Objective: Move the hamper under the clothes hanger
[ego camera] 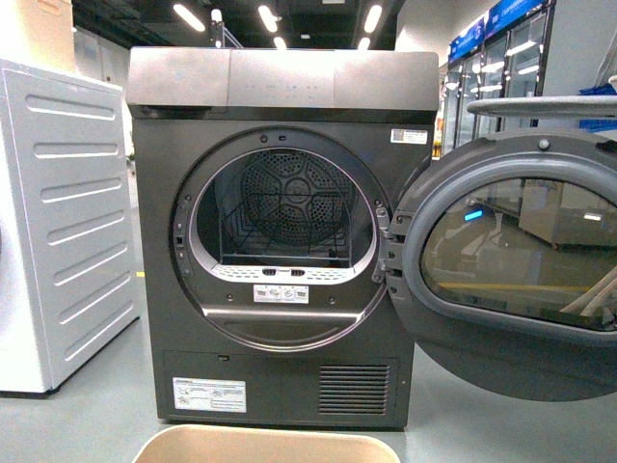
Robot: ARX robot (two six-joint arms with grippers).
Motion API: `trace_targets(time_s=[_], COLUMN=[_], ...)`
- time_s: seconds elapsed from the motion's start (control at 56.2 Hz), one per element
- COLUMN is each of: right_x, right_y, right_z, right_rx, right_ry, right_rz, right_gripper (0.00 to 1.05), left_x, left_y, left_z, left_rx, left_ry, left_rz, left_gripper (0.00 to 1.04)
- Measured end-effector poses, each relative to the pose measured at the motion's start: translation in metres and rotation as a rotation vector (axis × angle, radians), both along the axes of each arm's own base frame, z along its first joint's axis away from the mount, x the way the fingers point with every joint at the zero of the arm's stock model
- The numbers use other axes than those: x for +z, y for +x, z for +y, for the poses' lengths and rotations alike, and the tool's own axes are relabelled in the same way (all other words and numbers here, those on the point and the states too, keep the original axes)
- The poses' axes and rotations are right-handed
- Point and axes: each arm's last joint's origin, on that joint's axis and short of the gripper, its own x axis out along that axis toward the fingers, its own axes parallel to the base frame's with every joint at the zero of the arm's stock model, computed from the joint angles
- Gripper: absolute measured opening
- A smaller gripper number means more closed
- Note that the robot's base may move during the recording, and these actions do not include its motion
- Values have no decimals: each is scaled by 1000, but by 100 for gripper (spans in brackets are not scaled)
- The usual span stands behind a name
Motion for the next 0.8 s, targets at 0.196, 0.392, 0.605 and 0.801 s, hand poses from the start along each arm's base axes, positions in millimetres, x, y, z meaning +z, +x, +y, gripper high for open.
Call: trace_targets(time_s=[0.196, 0.392, 0.605, 0.801], right_x=[22, 5, -31, -72], right_y=[68, 154, 206, 252], right_z=[7, 33, 56, 79], right_rx=[88, 186, 223, 239], right_ry=[31, 38, 20, -8], right_rz=[40, 240, 394, 515], right_gripper=[97, 97, 97, 97], left_x=[23, 7, -28, -63], left_y=[64, 157, 211, 242], left_z=[10, 19, 12, 7], left_rx=[-26, -85, -136, -146], left_ry=[-9, 40, 61, 29], left_rz=[28, 171, 271, 326], left_gripper=[98, 98, 98, 98])
